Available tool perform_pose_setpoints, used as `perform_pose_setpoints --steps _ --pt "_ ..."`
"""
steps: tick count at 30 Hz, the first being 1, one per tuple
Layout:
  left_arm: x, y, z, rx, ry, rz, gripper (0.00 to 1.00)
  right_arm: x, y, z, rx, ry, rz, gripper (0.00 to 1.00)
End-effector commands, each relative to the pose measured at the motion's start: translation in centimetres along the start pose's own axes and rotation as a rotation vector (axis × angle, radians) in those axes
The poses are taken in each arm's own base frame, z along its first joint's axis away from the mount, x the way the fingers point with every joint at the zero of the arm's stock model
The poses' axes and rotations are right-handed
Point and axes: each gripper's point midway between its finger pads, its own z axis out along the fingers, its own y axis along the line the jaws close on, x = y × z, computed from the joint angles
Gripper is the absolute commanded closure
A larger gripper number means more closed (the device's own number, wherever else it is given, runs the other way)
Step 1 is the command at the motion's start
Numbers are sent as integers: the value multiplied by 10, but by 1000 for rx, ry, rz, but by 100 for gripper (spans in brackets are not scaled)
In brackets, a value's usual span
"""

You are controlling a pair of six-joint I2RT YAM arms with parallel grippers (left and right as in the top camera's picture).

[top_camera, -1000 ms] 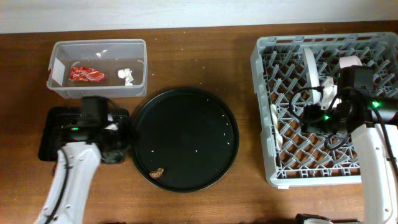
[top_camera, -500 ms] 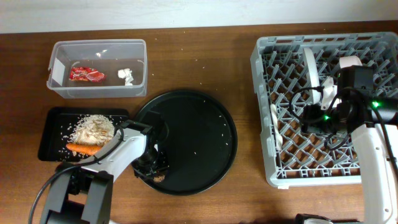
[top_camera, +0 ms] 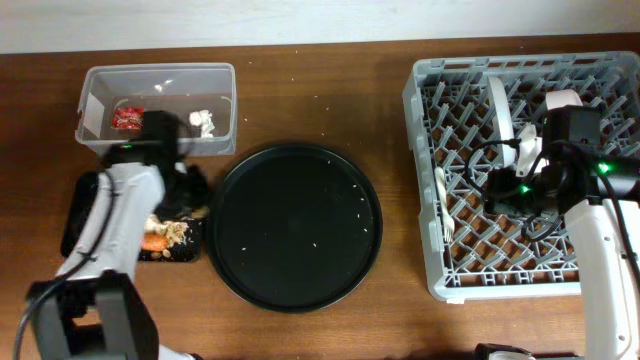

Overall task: Sort waste into correct bins and load items into the dishwasher rack
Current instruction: 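Pick the mushroom piece with the left gripper and place it on the black tray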

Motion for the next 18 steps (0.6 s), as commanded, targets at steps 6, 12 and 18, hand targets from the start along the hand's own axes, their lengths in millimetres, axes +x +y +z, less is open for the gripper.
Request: perform_pose_setpoints --steps 6,12,18 --pt "-54 130 15 -177 -79 -324 78 0 -1 1 -1 1 12 38" --pt "-39 134 37 -209 22 -321 30 0 -1 1 -1 0 12 38" --pt "-56 116 -23 -145 -56 -307 21 0 -1 1 -1 0 12 38"
